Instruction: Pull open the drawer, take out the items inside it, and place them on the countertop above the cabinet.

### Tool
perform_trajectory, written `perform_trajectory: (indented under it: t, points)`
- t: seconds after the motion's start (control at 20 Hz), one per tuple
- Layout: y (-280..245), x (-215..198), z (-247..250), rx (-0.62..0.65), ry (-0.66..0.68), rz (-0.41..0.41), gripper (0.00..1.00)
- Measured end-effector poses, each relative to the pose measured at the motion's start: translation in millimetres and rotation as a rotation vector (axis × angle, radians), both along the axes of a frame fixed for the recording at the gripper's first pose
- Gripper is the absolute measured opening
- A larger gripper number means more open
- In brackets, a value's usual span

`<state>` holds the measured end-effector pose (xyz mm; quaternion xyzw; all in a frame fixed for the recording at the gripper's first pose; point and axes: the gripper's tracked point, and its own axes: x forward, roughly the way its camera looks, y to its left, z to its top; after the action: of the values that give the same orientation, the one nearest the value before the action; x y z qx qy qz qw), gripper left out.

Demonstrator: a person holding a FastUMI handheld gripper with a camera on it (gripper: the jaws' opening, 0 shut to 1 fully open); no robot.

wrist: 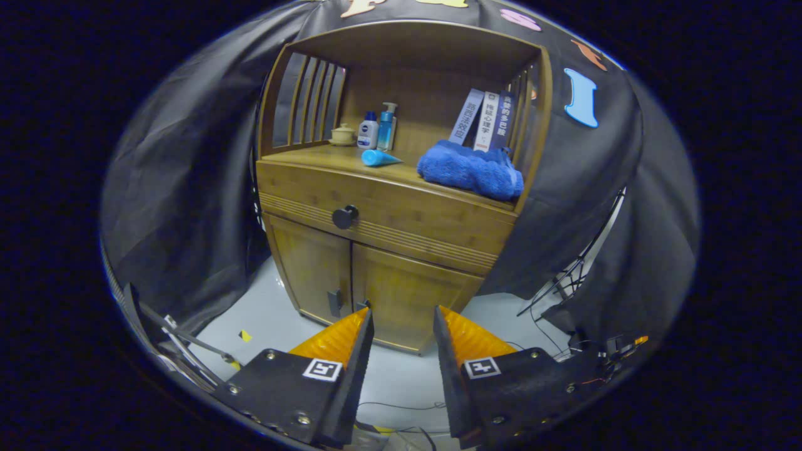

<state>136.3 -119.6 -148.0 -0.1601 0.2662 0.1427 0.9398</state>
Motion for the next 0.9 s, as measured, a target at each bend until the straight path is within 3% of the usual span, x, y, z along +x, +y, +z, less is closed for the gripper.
perform_trajectory:
  t: [0.5, 0.9]
  points:
    - [-69, 35, -6, 0.090, -0.146, -0.071, 0.56]
    - [-88, 41, 7, 0.134, -0.237, -0.126, 0.56]
